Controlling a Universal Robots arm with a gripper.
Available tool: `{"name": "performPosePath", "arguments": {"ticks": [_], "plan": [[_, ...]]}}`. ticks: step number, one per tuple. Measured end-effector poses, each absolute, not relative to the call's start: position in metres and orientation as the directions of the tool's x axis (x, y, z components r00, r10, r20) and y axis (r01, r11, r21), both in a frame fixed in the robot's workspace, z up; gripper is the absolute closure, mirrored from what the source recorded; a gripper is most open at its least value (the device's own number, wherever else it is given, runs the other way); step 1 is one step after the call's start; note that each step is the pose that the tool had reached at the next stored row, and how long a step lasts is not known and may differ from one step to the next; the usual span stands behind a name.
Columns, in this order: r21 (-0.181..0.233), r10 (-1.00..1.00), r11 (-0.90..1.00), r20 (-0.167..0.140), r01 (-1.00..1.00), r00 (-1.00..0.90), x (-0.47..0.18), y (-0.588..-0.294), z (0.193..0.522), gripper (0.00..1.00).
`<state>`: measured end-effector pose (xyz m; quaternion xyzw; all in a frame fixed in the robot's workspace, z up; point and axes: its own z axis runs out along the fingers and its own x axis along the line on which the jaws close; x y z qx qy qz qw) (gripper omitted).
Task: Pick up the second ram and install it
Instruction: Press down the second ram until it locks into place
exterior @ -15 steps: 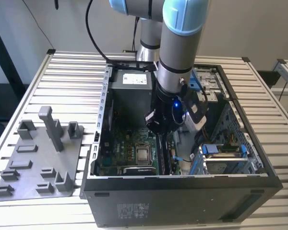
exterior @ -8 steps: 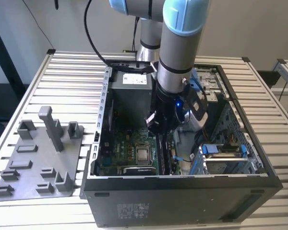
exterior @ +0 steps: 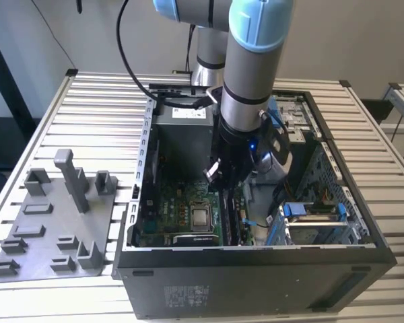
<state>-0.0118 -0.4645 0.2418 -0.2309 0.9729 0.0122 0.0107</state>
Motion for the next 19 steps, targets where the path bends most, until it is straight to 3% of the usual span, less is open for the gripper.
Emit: {"name": "performPosePath", "arguments": {"ticks": [19], "plan": [[0.020, -0.726, 0.687, -0.027, -0.727, -0.687, -0.0118, -0.4645, 0.2382, 0.89]]}}
